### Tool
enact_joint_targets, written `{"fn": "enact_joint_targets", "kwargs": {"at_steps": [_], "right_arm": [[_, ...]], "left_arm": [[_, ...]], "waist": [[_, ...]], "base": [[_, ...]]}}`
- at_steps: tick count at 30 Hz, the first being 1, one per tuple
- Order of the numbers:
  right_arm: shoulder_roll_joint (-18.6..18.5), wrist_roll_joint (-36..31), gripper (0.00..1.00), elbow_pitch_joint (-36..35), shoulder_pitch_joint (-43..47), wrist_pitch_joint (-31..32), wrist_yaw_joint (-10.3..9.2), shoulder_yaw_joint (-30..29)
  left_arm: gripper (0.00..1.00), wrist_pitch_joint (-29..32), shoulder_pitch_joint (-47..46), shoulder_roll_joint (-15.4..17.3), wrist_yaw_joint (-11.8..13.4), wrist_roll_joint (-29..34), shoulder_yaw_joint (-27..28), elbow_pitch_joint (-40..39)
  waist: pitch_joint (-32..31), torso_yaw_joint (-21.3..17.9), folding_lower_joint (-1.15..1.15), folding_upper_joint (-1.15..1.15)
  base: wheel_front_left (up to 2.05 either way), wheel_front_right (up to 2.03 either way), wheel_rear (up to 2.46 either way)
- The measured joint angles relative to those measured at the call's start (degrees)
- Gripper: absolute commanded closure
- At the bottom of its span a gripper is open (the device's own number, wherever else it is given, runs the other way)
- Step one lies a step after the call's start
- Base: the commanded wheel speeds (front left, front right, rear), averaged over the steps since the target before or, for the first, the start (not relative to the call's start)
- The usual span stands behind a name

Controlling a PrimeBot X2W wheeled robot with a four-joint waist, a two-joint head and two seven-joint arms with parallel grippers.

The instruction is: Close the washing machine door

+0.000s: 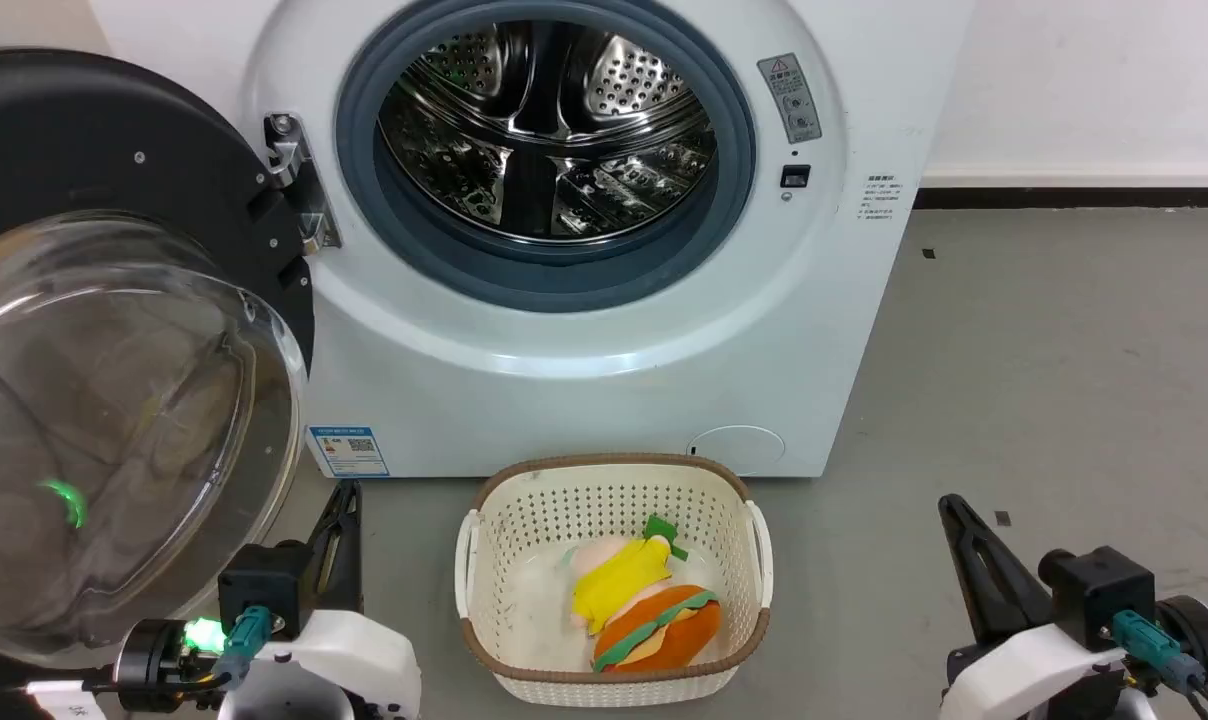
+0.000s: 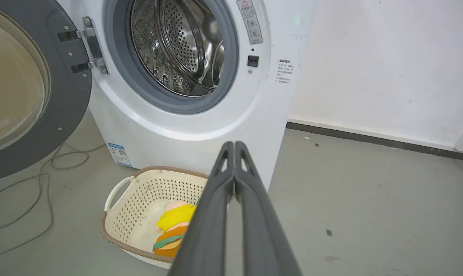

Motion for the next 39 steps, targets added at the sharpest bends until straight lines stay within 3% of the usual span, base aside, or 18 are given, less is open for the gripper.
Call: {"fn": "enact_joint_targets", "kwargs": {"at_steps": [12, 13, 39], "right_arm": [[0.00, 0.00, 1.00, 0.00, 0.00, 0.00, 0.00, 0.00], [0.00, 0.00, 0.00, 0.00, 0.00, -0.01, 0.00, 0.01], [-0.01, 3.36, 0.00, -1.41, 0.12, -2.35, -0.01, -1.72]], "left_arm": [[1.00, 0.00, 0.00, 0.00, 0.00, 0.00, -0.01, 0.00], [0.00, 0.00, 0.00, 0.00, 0.00, 0.00, 0.01, 0.00], [0.00, -2.32, -0.16, -0.02, 2.10, -0.63, -0.98, -0.04]], "waist": [[0.00, 0.00, 0.00, 0.00], [0.00, 0.00, 0.00, 0.00], [0.43, 1.62, 0.00, 0.00]], "base": [[0.00, 0.00, 0.00], [0.00, 0.00, 0.00], [0.00, 0.00, 0.00]]}}
